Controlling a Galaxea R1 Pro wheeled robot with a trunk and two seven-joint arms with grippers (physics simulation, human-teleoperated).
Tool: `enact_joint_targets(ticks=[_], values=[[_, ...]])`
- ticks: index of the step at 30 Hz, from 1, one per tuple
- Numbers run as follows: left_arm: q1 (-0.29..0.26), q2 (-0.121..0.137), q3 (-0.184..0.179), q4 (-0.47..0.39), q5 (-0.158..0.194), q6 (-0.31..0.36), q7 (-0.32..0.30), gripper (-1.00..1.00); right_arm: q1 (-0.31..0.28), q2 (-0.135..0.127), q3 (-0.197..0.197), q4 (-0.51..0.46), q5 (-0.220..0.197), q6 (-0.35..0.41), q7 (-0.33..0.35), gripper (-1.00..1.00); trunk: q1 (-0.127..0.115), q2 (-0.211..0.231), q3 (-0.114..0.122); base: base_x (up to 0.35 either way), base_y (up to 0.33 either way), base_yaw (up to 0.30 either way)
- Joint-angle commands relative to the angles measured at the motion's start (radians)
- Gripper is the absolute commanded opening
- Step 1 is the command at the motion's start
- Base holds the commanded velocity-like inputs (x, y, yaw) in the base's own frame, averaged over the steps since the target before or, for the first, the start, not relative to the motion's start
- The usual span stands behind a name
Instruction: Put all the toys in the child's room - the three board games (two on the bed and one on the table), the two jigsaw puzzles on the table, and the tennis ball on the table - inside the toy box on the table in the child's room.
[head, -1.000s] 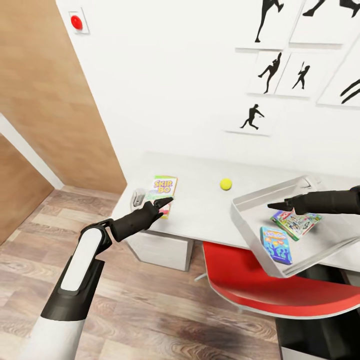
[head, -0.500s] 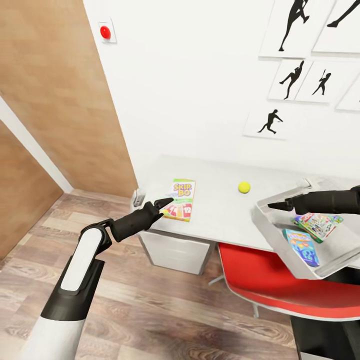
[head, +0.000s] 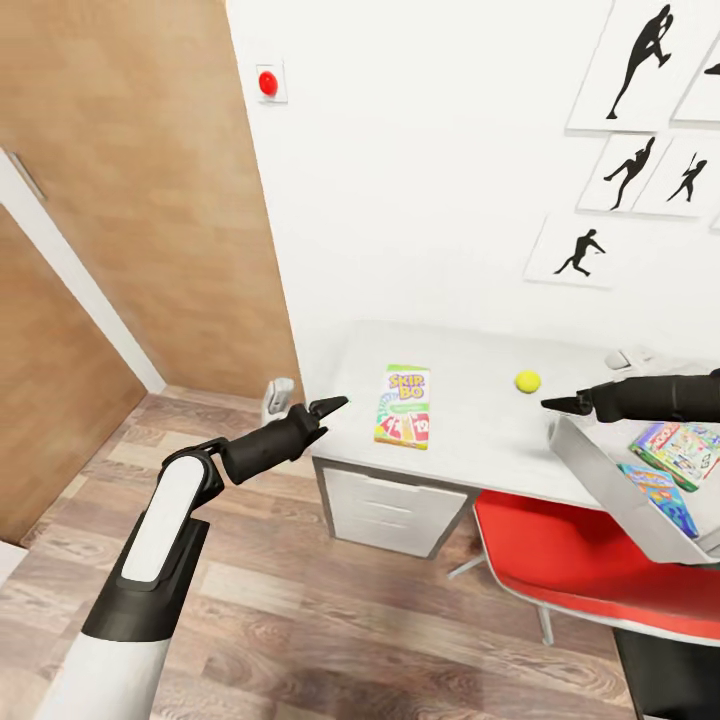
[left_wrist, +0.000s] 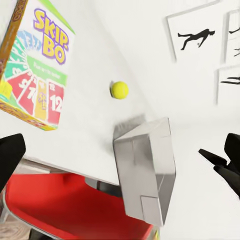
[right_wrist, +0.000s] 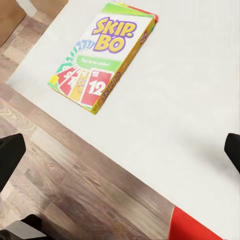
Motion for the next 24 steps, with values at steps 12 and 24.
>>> enact_joint_targets(ticks=[12,24], values=[[-0.001,0.0,-0.004,-0.001,0.01,0.003,0.011,1.0,-0.002,0.005,-0.077,-0.005,0.008,0.002,0.008,1.0,0.001,-0.002,0.018,0.013,0.142,0.0],[0.0,0.018,0.002,-0.001,0.009,0.005,0.011,1.0,-0.001,0.135,-0.087,-0.007,0.008,0.002,0.001,1.0,0.001,-0.002,0.037,0.002,0.025,0.0]])
